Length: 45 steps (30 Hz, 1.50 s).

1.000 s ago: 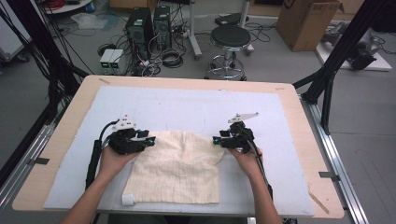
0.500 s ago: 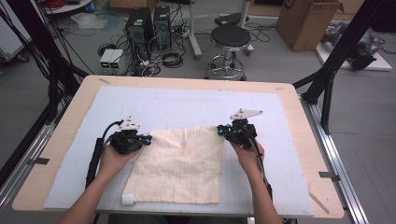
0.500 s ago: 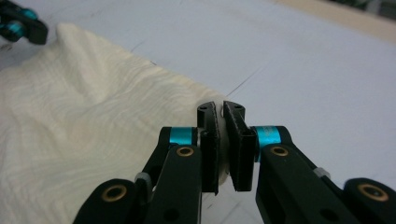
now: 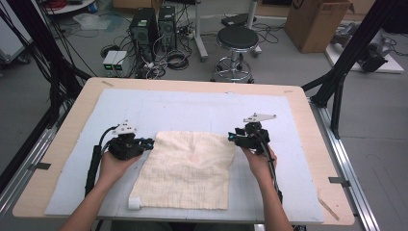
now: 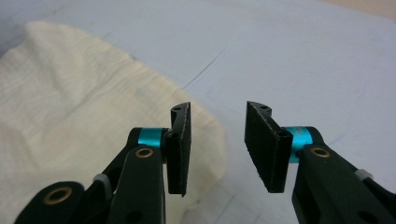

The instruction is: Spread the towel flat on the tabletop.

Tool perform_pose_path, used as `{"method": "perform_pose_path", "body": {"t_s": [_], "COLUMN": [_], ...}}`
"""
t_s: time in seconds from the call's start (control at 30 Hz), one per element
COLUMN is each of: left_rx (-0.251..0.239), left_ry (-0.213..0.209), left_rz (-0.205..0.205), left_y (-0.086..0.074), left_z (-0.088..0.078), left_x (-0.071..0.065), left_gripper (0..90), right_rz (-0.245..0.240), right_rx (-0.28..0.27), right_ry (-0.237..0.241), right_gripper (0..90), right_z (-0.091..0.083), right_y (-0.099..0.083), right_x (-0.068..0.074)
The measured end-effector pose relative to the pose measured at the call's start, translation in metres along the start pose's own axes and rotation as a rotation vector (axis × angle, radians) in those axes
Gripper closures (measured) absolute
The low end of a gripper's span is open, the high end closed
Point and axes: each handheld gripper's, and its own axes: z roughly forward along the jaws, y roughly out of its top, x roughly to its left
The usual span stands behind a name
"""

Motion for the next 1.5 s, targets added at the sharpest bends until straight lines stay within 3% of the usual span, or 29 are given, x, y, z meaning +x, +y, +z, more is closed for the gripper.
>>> {"method": "perform_pose_path", "body": {"t_s": [0.07,0.13,0.23,0.33,0.4,0.43,0.47,0.53,0.57,0.63,0.73,0.9,1.03,1.3,1.4,1.5], "left_rx": [-0.006,0.005,0.014,0.086,0.117,0.140,0.133,0.146,0.142,0.145,0.150,0.081,0.031,0.000,-0.002,-0.028], "left_ry": [0.010,0.018,0.048,0.089,0.091,0.090,0.100,0.129,0.119,0.099,0.111,0.145,0.166,0.207,0.213,0.218], "left_rz": [-0.021,-0.020,-0.040,-0.050,-0.067,-0.058,-0.047,-0.007,-0.004,-0.010,0.021,-0.007,-0.049,-0.123,-0.126,-0.144], "left_y": [0.008,0.013,0.018,0.016,0.012,0.010,0.010,0.011,0.010,0.010,0.011,0.016,0.019,0.018,0.021,0.022], "left_z": [0.010,0.019,0.036,0.048,0.053,0.055,0.055,0.055,0.055,0.055,0.055,0.046,0.041,0.043,0.045,0.049], "left_x": [0.003,0.004,0.008,0.014,0.016,0.017,0.016,0.013,0.012,0.012,0.010,0.014,0.019,0.032,0.038,0.042], "left_gripper": [75.8,72.1,69.9,68.8,66.6,65.4,65.2,71.0,76.1,84.7,86.7,87.3,87.4,87.4,87.4,86.5], "right_rz": [0.028,0.055,0.073,0.093,0.076,0.064,0.042,0.009,-0.020,-0.036,-0.083,-0.087,-0.084,-0.116,-0.102,-0.100], "right_rx": [0.002,0.039,0.132,0.186,0.182,0.188,0.190,0.204,0.205,0.197,0.155,0.096,0.083,0.106,0.121,0.102], "right_ry": [0.010,0.016,0.036,0.068,0.073,0.084,0.081,0.094,0.085,0.089,0.059,0.003,-0.031,-0.079,-0.086,-0.097], "right_gripper": [62.2,64.7,66.0,66.3,67.0,67.5,69.2,77.3,81.4,82.9,83.7,84.1,84.0,83.9,83.9,80.3], "right_z": [0.002,0.009,0.024,0.035,0.037,0.038,0.039,0.041,0.042,0.041,0.038,0.029,0.030,0.059,0.068,0.073], "right_y": [0.001,0.000,-0.007,-0.013,-0.014,-0.014,-0.013,-0.012,-0.011,-0.008,-0.003,0.010,0.021,0.038,0.039,0.040], "right_x": [-0.007,-0.012,-0.016,-0.017,-0.014,-0.013,-0.010,-0.005,-0.003,0.001,0.007,0.001,-0.008,-0.014,-0.017,-0.022]}}
